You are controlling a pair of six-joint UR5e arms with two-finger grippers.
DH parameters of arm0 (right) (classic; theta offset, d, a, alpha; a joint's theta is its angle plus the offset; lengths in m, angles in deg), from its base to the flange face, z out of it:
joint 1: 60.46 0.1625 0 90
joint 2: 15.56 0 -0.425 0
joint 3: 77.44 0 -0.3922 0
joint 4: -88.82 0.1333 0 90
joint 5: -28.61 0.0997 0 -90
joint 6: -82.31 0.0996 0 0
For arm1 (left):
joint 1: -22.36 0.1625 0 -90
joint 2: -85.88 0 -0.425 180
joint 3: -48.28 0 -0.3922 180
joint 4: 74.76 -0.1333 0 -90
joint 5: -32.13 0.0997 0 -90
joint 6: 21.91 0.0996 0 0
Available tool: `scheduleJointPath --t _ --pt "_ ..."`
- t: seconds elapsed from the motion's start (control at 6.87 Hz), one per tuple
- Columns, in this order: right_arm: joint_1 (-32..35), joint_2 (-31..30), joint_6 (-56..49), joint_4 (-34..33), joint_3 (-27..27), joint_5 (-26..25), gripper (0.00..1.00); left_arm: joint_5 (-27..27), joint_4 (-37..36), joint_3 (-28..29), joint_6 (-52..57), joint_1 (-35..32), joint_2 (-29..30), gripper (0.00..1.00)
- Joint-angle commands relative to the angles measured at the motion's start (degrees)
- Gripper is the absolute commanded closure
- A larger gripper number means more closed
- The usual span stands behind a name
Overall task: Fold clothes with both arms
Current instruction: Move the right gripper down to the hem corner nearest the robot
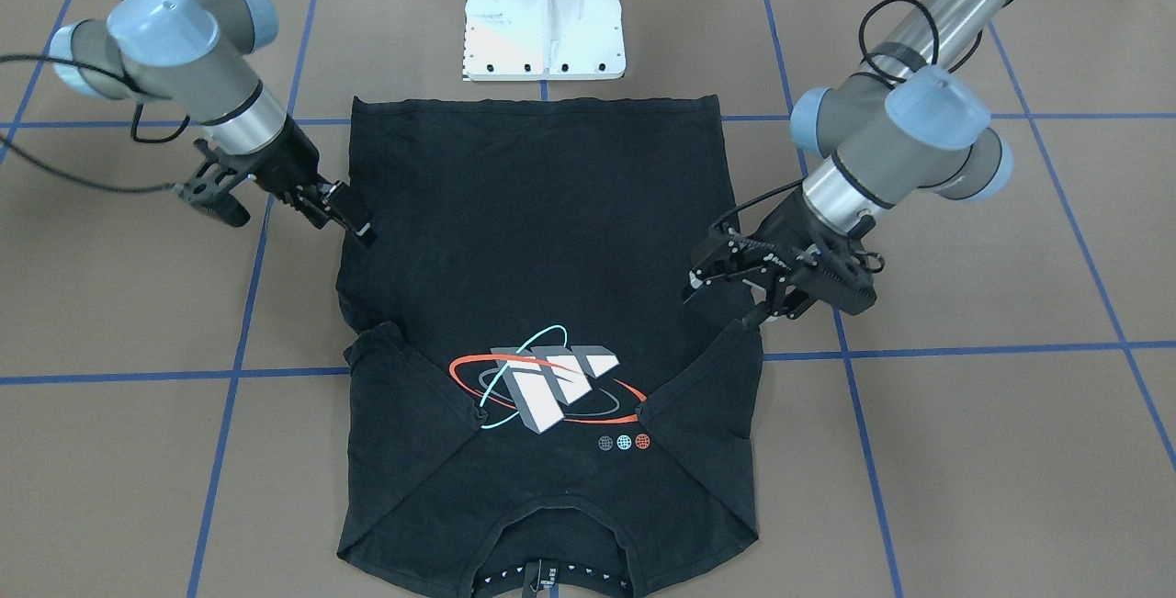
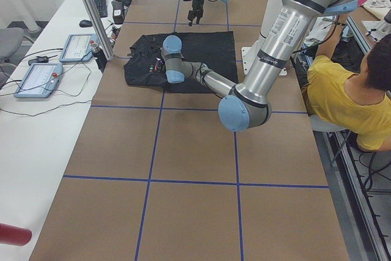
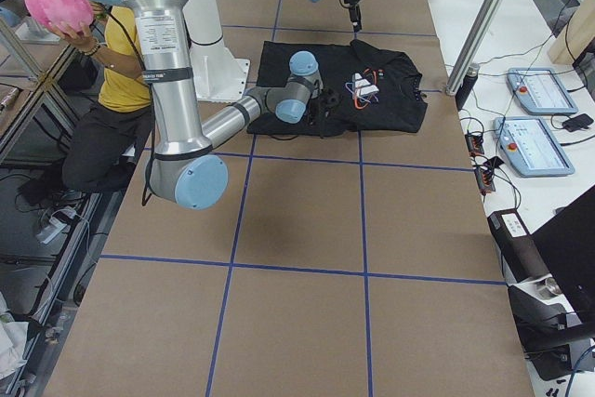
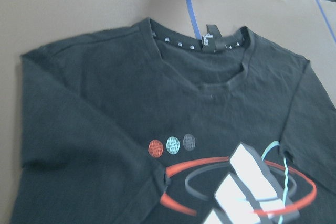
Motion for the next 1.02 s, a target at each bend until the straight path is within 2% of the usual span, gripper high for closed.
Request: scheduleJointPath --t 0.0,0.15,0.29,0.44,0.87 --pt "-9.6 -7.2 7.0 -14.1 13.8 -6.9 0.01 -0.2 -0.1 -4.6 -6.2 0.1 -1.5 0.08" --pt "-13.1 -9.2 10.8 -16.5 15.4 -8.2 0.02 0.0 -1.6 -6.3 -10.5 0.3 -2.4 0.08" --pt "-17.6 -9.5 17.1 -16.5 15.3 -13.7 0.02 -0.1 -2.6 -8.5 -10.8 0.4 -3.2 0.08" --pt "-19.5 -9.8 19.8 -16.5 15.7 -14.7 0.04 -0.1 -2.3 -10.2 -10.8 0.9 -4.6 0.07" --pt "-23.4 -11.1 20.1 -16.4 15.4 -15.4 0.07 0.8 -2.5 -10.3 -10.9 2.0 -4.4 0.06"
